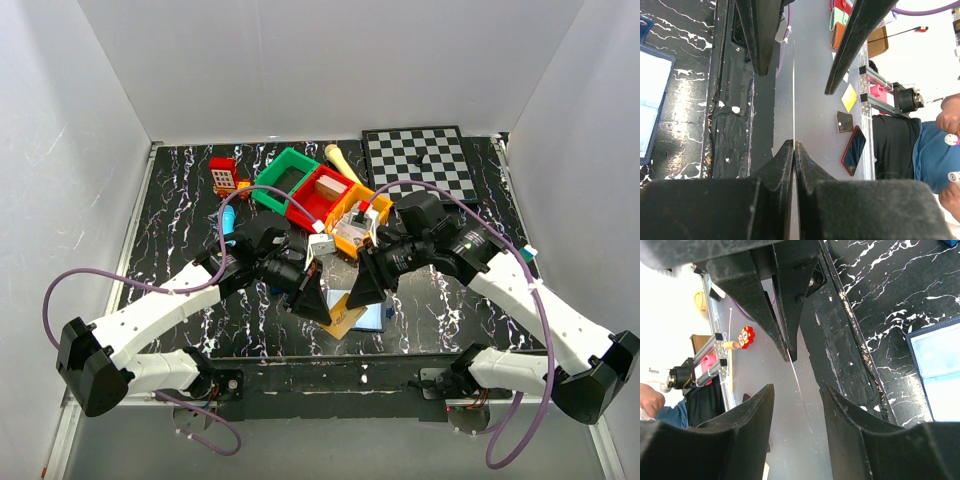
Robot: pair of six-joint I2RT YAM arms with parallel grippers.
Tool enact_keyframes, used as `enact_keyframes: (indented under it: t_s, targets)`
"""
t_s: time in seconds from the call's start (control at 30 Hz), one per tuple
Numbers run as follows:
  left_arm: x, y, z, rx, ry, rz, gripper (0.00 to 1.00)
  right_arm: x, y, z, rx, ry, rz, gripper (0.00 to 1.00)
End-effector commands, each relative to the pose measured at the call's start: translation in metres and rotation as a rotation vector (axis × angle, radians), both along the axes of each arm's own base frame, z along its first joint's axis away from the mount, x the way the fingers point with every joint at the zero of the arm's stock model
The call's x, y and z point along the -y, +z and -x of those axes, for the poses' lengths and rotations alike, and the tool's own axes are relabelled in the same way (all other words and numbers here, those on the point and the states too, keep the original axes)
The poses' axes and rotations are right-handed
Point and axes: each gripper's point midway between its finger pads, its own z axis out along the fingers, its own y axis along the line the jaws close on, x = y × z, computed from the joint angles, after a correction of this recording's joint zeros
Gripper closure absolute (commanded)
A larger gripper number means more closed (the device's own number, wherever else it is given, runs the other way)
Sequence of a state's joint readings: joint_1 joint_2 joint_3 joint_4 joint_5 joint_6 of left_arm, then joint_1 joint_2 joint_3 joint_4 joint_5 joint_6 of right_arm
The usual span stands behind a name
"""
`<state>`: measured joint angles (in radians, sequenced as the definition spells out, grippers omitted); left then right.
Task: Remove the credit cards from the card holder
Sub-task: Place the credit card in the storage box.
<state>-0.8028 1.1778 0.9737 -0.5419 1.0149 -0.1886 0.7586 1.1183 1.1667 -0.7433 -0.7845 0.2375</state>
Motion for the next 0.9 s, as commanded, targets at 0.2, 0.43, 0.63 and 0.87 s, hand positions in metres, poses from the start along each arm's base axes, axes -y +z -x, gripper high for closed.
enact_keyframes:
  t_s: [0.2, 0.43, 0.63, 0.87]
  targets:
    - [0.003, 0.008, -0.003, 0.043, 0.023, 0.031, 1.0, -0.014, 0.007, -0.001, -0.01, 0.03, -0.046, 0.59]
    - [0.005, 0.014, -0.007, 0.072, 0.038, 0.044, 1.0, -0.012, 0.004, 0.004, -0.03, 0.044, -0.041, 0.7]
    - [0.005, 0.013, -0.01, 0.085, 0.05, 0.042, 0.98, -0.011, 0.001, 0.006, -0.039, 0.046, -0.035, 0.99]
    - [-0.009, 0.019, -0.052, 0.256, 0.31, 0.004, 0.39, -0.01, 0.011, -0.002, -0.01, 0.002, -0.062, 0.99]
